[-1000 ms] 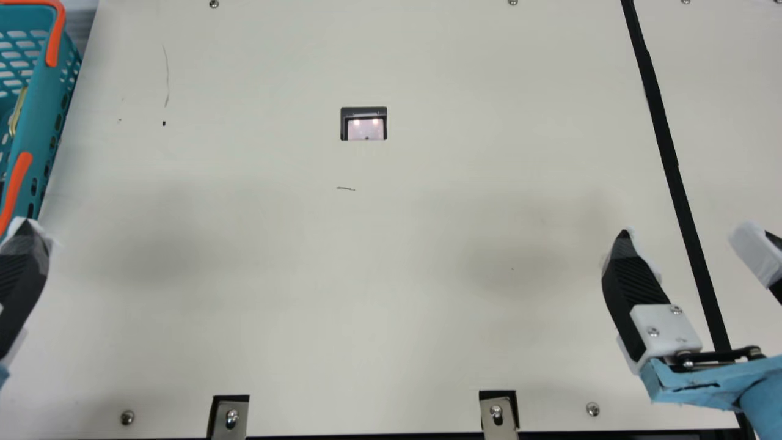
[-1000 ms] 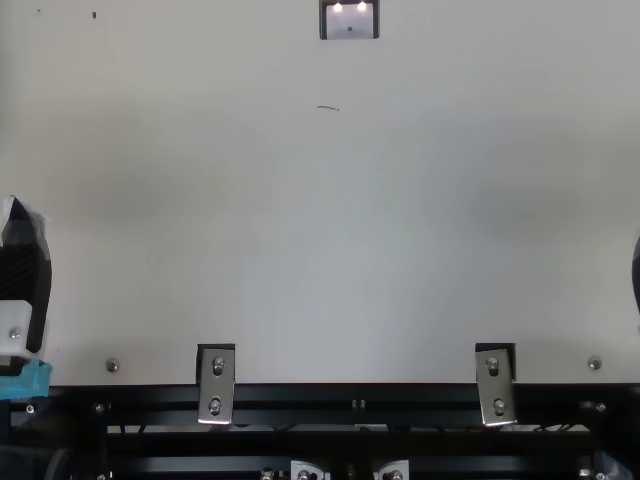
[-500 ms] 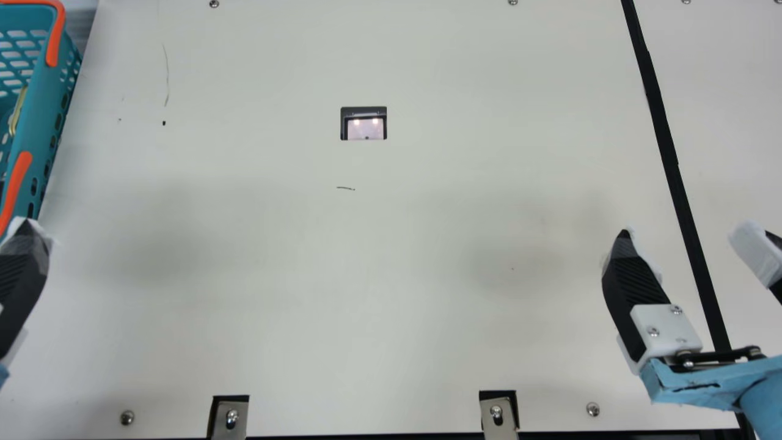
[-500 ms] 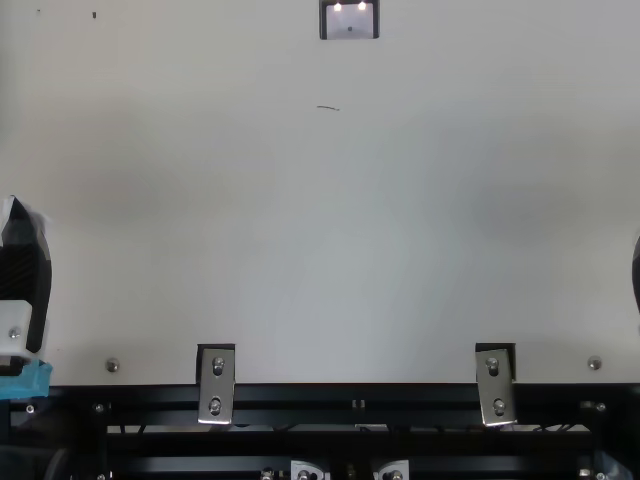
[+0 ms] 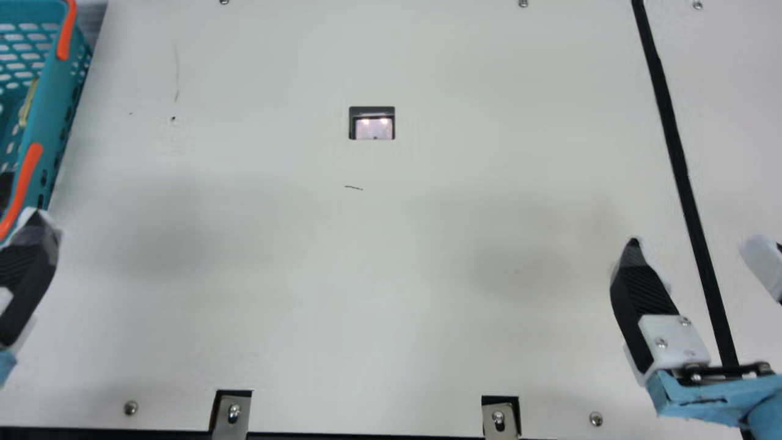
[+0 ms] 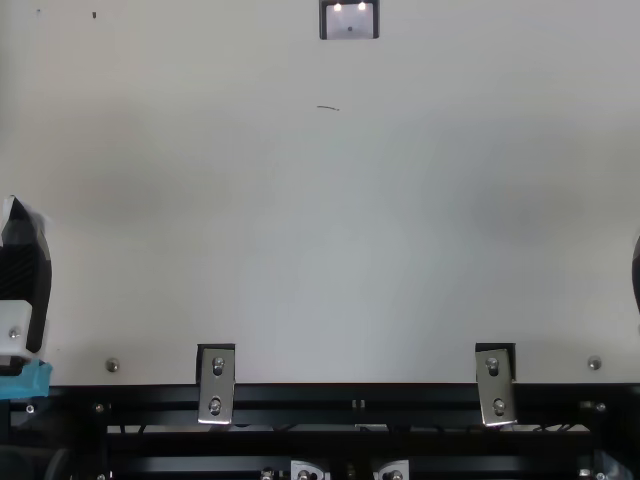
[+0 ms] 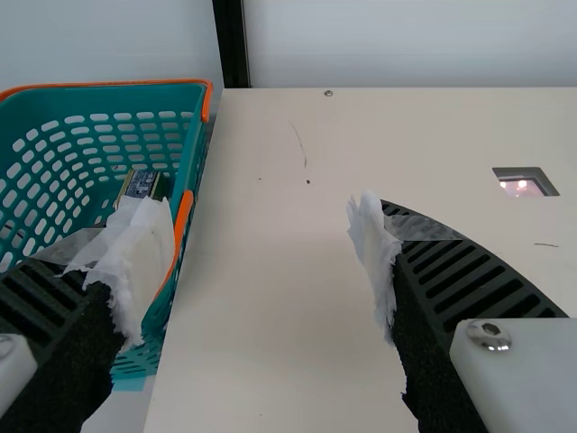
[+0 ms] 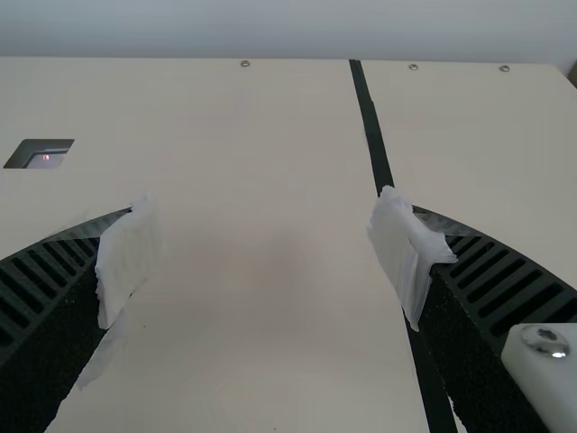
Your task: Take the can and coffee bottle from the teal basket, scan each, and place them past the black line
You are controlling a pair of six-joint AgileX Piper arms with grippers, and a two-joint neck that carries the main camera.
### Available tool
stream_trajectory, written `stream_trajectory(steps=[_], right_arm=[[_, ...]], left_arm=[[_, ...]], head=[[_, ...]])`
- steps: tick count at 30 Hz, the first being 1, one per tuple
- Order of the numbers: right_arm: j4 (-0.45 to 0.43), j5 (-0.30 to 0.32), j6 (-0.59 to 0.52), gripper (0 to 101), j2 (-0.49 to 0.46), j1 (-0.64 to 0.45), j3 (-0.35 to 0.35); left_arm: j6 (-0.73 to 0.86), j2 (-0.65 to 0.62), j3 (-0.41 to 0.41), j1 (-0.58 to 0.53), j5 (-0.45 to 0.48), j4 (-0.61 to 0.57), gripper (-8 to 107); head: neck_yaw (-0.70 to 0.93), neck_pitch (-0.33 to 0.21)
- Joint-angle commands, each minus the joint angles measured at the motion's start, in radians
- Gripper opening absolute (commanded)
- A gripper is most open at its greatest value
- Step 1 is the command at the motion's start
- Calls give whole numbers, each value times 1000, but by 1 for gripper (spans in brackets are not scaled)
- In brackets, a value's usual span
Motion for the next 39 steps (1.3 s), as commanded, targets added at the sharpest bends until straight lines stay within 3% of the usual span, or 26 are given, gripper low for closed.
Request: stream_trajectory(steps=[1,10,25,39], right_arm=[[0,0,0,101,0,0,0],[0,0,0,101,0,0,0],[0,0,0,101,0,0,0],[0,0,0,101,0,0,0]], left_arm=[[0,0,0,0,0,0,90],[0,0,0,0,0,0,90],[0,0,0,0,0,0,90],[0,0,0,0,0,0,90]], head=[[38,-1],[261,-51],[575,-269],[575,-269]])
